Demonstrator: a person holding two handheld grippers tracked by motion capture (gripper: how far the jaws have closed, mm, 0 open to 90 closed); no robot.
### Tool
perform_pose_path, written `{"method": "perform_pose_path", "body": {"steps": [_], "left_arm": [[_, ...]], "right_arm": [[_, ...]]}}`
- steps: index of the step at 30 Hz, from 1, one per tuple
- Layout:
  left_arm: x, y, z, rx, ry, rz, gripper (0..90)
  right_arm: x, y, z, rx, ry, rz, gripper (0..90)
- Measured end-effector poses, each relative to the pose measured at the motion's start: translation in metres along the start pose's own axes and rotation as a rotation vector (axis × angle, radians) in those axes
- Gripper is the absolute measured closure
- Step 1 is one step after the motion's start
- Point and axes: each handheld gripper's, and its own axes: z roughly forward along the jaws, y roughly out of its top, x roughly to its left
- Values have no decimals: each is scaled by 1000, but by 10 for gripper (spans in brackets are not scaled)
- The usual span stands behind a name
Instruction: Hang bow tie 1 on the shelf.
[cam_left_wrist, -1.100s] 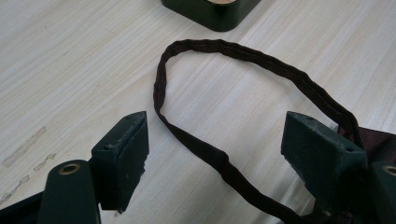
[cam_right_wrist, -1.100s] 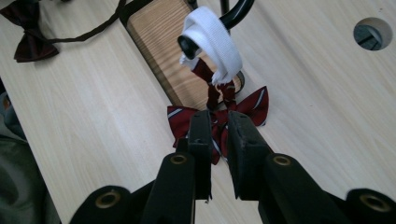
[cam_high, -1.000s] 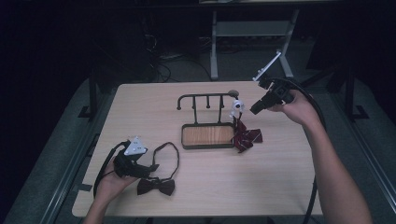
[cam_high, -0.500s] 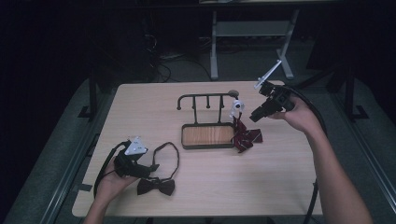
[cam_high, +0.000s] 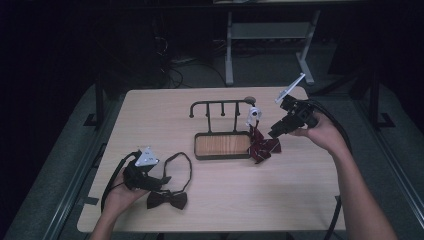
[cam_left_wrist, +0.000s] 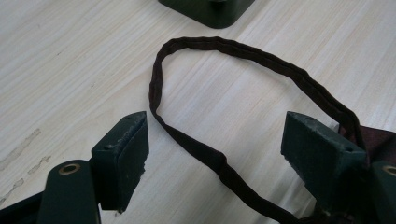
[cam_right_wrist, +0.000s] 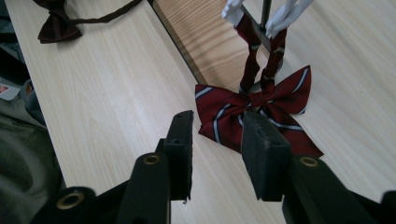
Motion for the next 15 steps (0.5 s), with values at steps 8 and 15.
{"method": "perform_pose_path", "body": {"steps": [8, 15], "left_arm": [[-2, 0, -1, 1, 4, 2, 238], [-2, 0, 0, 4, 8, 0, 238]], "right_arm": [[8, -7, 7, 7, -3, 1, 566], [12, -16, 12, -3, -1, 0, 507]]}}
